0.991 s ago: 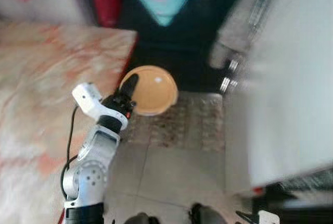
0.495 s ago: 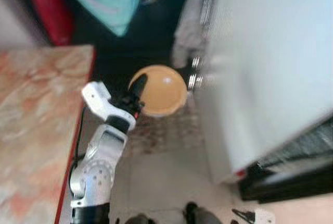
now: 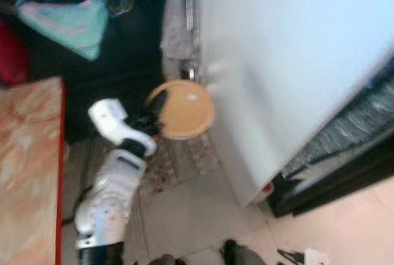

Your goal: Restocking fridge

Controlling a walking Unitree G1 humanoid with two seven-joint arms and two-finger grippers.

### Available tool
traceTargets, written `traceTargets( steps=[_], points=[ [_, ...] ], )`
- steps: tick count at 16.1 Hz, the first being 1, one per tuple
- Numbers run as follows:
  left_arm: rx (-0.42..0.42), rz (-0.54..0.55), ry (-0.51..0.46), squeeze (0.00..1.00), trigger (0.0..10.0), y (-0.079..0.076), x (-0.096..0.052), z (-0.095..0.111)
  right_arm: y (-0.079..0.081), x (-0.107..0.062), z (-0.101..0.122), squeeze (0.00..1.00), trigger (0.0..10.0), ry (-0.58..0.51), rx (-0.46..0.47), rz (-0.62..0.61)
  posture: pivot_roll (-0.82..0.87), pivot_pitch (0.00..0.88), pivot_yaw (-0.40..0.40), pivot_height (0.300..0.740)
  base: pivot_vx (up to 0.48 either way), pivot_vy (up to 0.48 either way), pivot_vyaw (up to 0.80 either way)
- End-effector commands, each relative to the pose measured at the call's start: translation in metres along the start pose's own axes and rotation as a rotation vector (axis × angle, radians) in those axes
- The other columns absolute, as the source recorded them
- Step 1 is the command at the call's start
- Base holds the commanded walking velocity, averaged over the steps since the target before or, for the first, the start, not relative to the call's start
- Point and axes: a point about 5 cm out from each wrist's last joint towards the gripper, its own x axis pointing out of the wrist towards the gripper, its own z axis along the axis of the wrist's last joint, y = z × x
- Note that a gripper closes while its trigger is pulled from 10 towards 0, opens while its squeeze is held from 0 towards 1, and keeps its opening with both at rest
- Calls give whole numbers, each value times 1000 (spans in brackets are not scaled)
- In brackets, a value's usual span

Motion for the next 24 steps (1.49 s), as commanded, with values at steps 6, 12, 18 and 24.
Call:
traceTargets(
  steps=[6, 12, 18, 24],
  points=[
    [-3, 3, 11, 0, 10000, -2, 1, -5, 6, -3, -15, 0, 10000, 52, 16, 12, -30, 226, 85, 740, 0, 0, -703],
    [-3, 14, 7, 0, 10000, 0, 1, -5, 4, -3, -14, 0, 10000, 51, 14, 8, -36, 227, 81, 740, 0, 0, -701],
    [37, 170, -8, 0, 10000, 27, -5, -8, 5, -2, -13, 0, 10000, 47, 17, 7, -39, 224, 90, 740, 0, 0, -700],
    [135, 555, -103, 0, 10000, 89, -25, 3, 8, -2, -13, 0, 10000, 32, 48, -6, -41, 219, 109, 740, 0, 0, -77]
  ],
)
